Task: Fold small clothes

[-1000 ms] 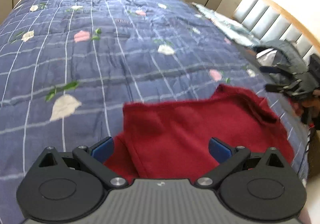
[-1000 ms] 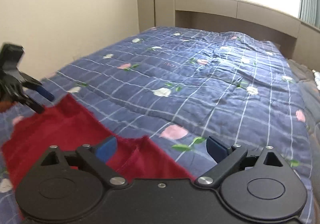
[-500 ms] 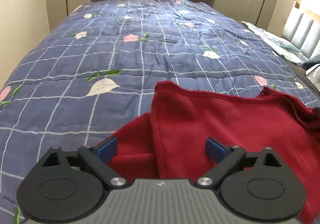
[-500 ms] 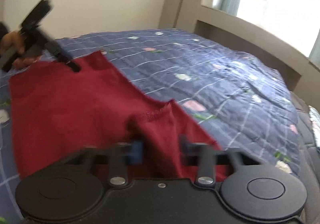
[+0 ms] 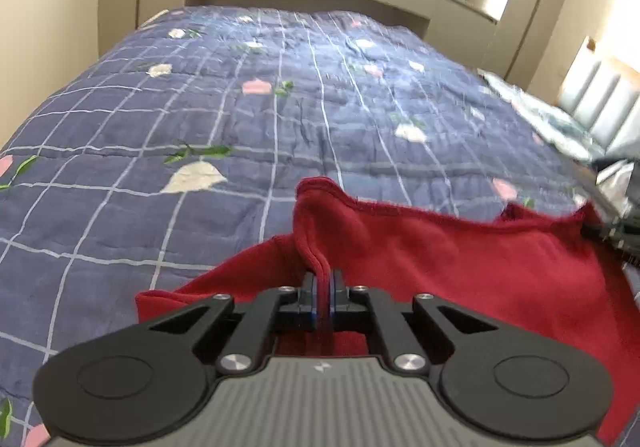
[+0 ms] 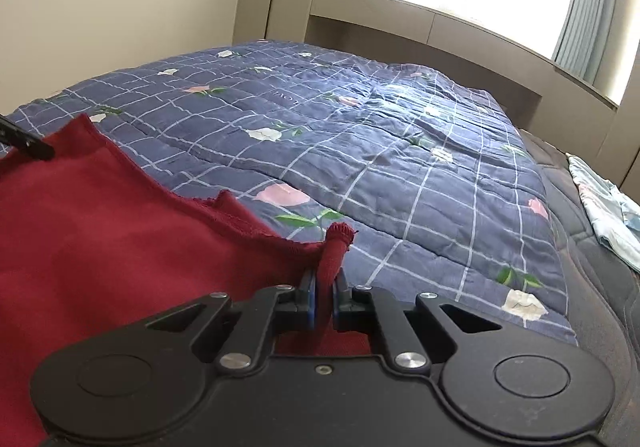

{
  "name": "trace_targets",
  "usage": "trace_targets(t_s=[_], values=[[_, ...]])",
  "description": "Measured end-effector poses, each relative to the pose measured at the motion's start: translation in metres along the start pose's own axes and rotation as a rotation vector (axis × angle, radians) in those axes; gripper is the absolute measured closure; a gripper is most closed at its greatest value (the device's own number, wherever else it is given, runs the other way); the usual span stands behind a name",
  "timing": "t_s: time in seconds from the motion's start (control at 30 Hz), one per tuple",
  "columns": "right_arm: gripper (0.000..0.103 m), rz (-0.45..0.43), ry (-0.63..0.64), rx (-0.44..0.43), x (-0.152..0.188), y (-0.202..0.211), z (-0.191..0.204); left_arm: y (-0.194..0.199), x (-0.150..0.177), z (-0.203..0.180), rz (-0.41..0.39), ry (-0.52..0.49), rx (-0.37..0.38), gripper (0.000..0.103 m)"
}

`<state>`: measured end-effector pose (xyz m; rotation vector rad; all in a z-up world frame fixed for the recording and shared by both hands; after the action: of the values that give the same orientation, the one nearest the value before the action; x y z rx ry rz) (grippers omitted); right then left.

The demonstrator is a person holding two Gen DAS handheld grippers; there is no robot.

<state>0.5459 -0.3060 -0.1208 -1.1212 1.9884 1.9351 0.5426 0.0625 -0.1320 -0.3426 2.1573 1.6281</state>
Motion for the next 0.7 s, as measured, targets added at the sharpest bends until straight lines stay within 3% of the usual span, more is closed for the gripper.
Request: trace_targets(t_s=[0.23, 0.33, 0.37, 0.43, 0.47, 0.5, 0.53, 0.57, 0.6, 0.7], values=[[0.096, -0.028, -0.004, 0.027, -0.011, 0.001, 0.002, 0.019, -0.001, 0.001, -0.073, 0.014, -0.067, 0.099], [0.095, 0.029, -0.001, 0.053, -0.009, -0.016, 0.003, 0.006, 0.001, 0.004, -0.035, 0.025, -0.108, 0.099], [0.089, 0.041, -0.006, 0.063, -0.007, -0.019, 0.003, 0.002, 0.002, 0.003, -0.022, 0.028, -0.123, 0.097], [0.078, 0.038, -0.027, 0.081, -0.006, -0.018, 0.001, 0.001, 0.004, 0.002, -0.015, 0.036, -0.173, 0.085], [0.065, 0.028, -0.038, 0.093, -0.007, -0.014, 0.0, 0.004, 0.005, 0.0, -0.025, 0.038, -0.209, 0.067], [0.046, 0.022, -0.041, 0.103, -0.007, -0.009, -0.001, 0.007, 0.005, -0.003, -0.035, 0.03, -0.237, 0.054], [0.036, 0.016, -0.043, 0.112, -0.007, -0.004, 0.0, 0.01, 0.006, -0.006, -0.054, 0.021, -0.26, 0.028], [0.022, 0.001, -0.047, 0.112, -0.008, 0.002, 0.001, 0.015, 0.006, -0.01, -0.087, 0.017, -0.279, 0.016], [0.013, -0.016, -0.053, 0.104, -0.009, 0.008, 0.002, 0.019, 0.005, -0.014, -0.123, 0.012, -0.288, 0.014], [0.002, -0.04, -0.057, 0.091, -0.012, 0.018, 0.012, 0.018, 0.004, -0.025, -0.16, 0.006, -0.283, 0.008]])
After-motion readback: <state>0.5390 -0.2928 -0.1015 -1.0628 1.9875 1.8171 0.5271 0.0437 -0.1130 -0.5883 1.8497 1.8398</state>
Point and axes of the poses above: each gripper's, at about its wrist camera, not at the fingertips, and y roughly against the way its jaws point, z to its left, x to its underside, the point moved 8 cm from there along -y, roughly the way its jaws point, and after that the axes turned 15 degrees about z, right-handed, at the moved point
